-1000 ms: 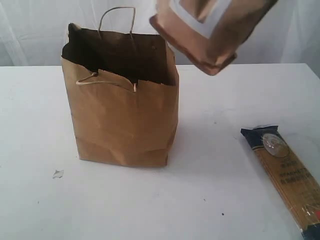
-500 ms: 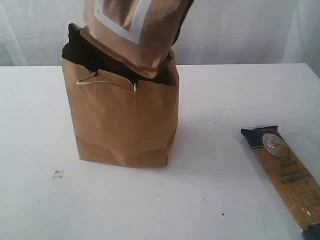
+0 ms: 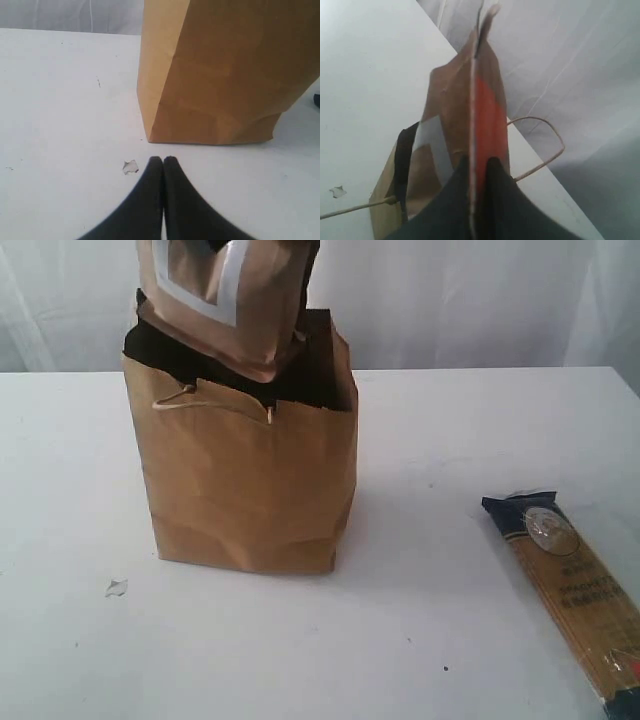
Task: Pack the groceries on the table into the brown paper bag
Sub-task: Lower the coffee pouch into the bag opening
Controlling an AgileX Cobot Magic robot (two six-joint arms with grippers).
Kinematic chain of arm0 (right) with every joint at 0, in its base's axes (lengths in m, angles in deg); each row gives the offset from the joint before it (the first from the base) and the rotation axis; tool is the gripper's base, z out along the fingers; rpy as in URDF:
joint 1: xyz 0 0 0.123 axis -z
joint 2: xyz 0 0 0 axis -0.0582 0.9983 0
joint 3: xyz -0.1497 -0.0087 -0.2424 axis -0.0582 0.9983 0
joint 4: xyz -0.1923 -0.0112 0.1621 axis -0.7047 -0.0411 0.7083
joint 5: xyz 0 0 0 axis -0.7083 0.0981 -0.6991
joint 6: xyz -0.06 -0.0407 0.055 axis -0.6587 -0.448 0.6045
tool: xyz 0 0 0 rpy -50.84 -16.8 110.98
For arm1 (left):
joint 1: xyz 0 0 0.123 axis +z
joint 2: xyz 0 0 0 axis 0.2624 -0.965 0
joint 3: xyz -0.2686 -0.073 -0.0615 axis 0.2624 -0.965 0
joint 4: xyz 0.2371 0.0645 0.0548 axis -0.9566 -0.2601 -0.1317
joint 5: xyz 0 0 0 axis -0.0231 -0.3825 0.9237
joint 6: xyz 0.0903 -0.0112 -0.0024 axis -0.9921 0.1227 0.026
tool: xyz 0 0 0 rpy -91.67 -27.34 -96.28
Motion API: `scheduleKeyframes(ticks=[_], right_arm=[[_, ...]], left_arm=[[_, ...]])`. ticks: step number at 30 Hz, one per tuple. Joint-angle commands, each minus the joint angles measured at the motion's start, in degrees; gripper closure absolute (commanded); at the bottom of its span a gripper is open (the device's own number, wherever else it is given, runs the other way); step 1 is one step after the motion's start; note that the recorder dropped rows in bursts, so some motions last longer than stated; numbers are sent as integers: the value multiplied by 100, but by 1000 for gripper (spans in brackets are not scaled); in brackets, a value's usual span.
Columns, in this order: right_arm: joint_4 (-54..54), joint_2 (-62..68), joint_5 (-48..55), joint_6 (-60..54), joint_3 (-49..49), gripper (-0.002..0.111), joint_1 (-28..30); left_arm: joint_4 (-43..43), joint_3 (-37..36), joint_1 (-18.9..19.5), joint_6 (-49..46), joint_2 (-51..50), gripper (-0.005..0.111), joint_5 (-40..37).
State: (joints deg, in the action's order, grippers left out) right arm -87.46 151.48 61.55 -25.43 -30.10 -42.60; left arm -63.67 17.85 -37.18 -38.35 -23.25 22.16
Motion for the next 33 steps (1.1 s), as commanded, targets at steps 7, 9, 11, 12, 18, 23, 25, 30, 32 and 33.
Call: scheduleKeyframes(ticks=[7, 9, 11, 12, 18, 23, 25, 30, 32, 33], right_arm=[[-140, 504, -197, 143, -76, 108, 441], [-126, 588, 64, 143, -76, 108, 441], [-261, 629, 428, 184, -65, 108, 441], [-422, 651, 549, 501, -65, 108, 441], [-826, 663, 773, 1879, -65, 108, 441], [-1418, 685, 980, 3378, -65, 108, 441], [-1729, 711, 1021, 3779, -65, 108, 441], [-1885, 916, 1212, 4254, -65, 108, 441], [-1885, 1015, 1247, 4376, -65, 108, 441], [-1900, 1087, 1247, 4403, -65, 108, 441]], left_arm=[[40, -16, 1, 8, 31, 107, 19], [40, -16, 1, 8, 31, 107, 19], [40, -16, 1, 8, 31, 107, 19], [40, -16, 1, 8, 31, 107, 19], [40, -16, 1, 8, 31, 107, 19], [40, -16, 1, 8, 31, 107, 19], [40, -16, 1, 8, 31, 107, 19], [40, -16, 1, 8, 31, 107, 19], [40, -16, 1, 8, 31, 107, 19], [40, -16, 1, 8, 31, 107, 19]])
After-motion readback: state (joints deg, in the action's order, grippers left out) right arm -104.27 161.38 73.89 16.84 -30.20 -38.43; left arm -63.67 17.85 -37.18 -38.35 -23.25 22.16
